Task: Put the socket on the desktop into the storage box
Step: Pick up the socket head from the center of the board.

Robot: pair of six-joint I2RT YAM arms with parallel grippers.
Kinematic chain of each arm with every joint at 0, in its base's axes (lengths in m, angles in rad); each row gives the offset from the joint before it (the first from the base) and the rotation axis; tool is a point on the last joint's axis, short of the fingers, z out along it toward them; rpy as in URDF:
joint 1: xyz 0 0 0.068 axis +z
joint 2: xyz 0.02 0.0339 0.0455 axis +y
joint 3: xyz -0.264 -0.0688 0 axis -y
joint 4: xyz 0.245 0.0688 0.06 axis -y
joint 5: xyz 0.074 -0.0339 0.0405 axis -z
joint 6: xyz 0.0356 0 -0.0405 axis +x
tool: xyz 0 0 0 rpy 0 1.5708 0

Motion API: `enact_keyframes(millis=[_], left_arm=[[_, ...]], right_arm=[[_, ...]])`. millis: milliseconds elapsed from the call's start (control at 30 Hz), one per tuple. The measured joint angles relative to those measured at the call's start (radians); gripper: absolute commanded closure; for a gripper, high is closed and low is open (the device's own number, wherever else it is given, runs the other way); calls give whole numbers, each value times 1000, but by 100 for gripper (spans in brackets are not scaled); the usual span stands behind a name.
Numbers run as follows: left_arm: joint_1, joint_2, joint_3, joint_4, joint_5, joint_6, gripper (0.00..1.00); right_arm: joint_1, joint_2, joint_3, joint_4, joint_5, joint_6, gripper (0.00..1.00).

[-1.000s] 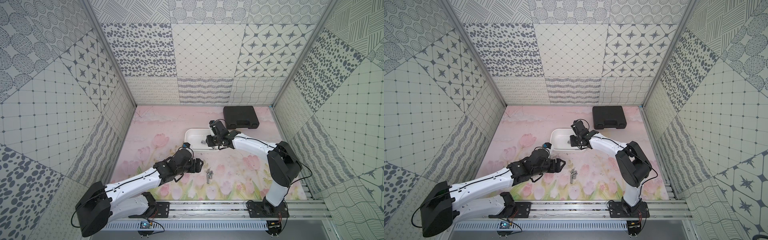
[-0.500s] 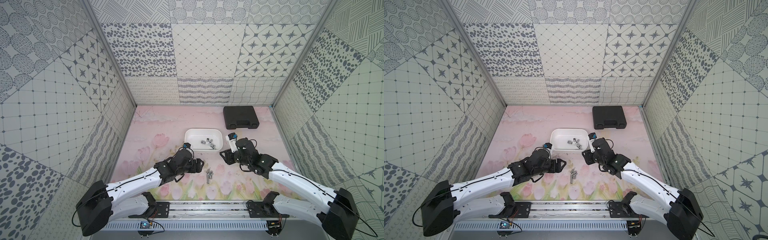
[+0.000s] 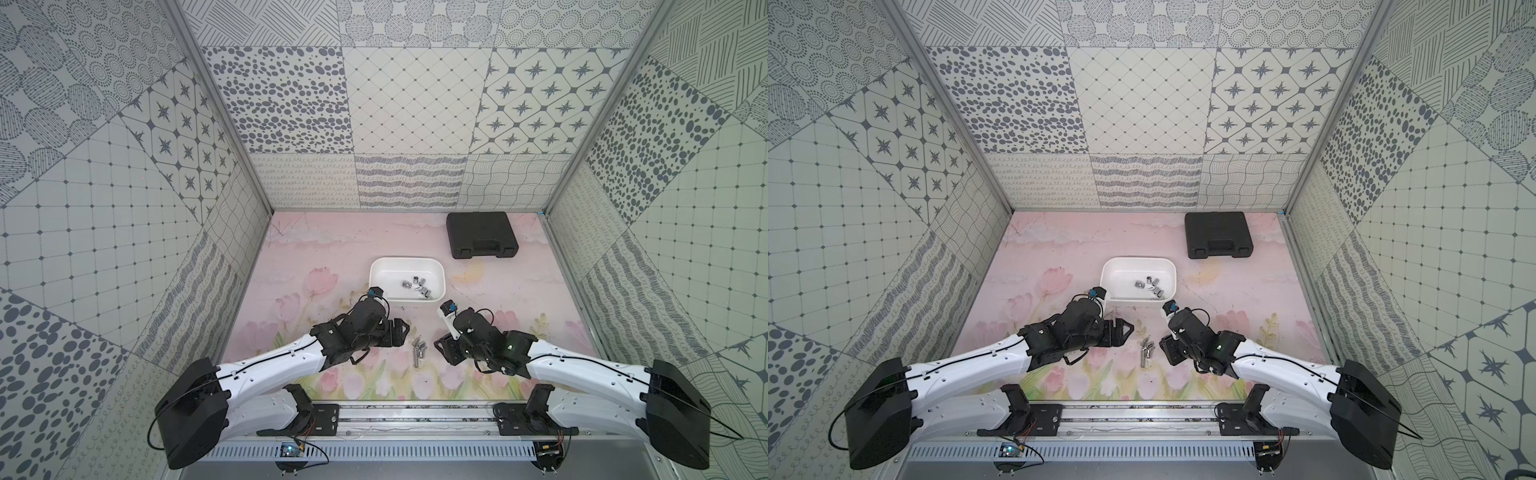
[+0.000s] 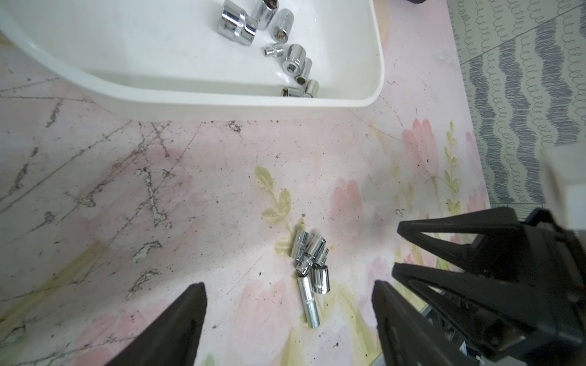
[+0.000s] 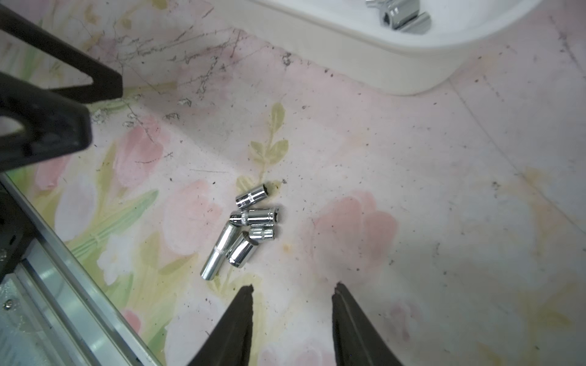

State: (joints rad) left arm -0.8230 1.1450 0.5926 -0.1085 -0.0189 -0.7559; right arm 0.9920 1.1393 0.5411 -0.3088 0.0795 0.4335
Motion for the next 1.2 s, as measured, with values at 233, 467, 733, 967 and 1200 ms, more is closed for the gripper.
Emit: enact_keyframes(millis=[233,467,733,967,1200], left_arm=[[0,-2,0,0,7,0,14],[0,-8,0,0,7,0,14],[0,-8,0,0,6,0,14],[0,-7,0,0,4,0,14],[-1,-7,0,0,3,0,14]], right_arm=[[59,45,18,20,34,0,56],[63,45,18,39,34,0,56],[64,134,19,43,20,-16,56],[67,184,41,57,16,-21,56],[92,190,46,88,7,-21,56]])
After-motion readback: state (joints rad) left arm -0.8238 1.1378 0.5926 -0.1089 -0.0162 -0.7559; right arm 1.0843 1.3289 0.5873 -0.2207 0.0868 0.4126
